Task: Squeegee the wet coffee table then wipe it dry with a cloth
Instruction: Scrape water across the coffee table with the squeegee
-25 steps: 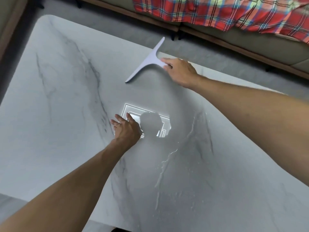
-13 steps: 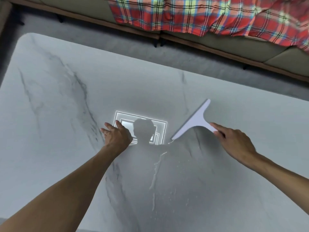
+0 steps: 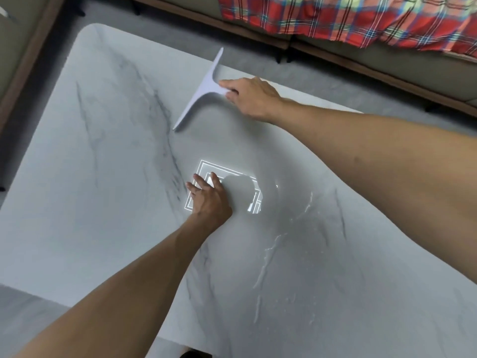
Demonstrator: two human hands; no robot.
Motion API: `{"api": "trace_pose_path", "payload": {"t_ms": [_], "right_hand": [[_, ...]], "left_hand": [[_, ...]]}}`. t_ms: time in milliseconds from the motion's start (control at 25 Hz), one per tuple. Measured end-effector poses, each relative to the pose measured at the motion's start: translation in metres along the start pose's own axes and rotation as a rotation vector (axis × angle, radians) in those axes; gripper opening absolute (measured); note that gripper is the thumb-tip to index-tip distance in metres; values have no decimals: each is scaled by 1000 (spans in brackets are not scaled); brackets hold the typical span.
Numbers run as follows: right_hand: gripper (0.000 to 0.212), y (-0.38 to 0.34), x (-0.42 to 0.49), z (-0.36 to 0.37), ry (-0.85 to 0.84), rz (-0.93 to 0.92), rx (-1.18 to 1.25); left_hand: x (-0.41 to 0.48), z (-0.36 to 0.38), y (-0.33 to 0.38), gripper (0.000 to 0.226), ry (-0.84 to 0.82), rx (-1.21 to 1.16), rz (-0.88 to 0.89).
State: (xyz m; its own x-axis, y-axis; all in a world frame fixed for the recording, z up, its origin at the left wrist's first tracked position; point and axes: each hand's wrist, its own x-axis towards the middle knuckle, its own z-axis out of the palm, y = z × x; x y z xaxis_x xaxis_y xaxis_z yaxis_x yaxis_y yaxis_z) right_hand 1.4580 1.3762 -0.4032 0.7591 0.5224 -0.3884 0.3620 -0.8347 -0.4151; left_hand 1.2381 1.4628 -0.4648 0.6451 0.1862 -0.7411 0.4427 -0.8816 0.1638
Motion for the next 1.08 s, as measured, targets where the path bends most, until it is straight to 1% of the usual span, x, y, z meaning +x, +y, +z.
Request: {"api": "trace_pose_path", "payload": {"t_ms": [80,160,360,440,520,600,680,760,840,960,1040,1080], "right_hand": [[44,16,-12,7,-22,11,-29],[44,51,-47,8,1,63,-31],[41,149,-185,18,91,291,-32],[40,174,-247,27,130,407,-19],[40,188,-305,38,139,505,23],[41,189,-352,45,104,599,62],[41,181,-382,43,31,668,78],[41,181,-386,28,17,714,87],[42,195,-362,4,113,699,110],[46,221,-291,-29,265,685,263],[50,230,-250,-38,319,761,424],[49,231,-239,-37,326,808,467]], "left_hand": [[-1,2,-1,79,19,12,-2],[-5,-2,2,80,15,52,-8],[-23,-15,18,70,22,152,21],[-30,-18,23,67,22,94,-19],[-38,-13,27,64,59,21,-37],[-48,1,39,65,107,19,42],[-60,23,58,70,95,65,153],[-68,45,81,78,62,117,220],[-68,59,97,81,33,117,213],[-60,66,106,84,-58,154,161],[-55,64,108,84,-89,162,138],[-54,63,108,83,-98,157,130]]}}
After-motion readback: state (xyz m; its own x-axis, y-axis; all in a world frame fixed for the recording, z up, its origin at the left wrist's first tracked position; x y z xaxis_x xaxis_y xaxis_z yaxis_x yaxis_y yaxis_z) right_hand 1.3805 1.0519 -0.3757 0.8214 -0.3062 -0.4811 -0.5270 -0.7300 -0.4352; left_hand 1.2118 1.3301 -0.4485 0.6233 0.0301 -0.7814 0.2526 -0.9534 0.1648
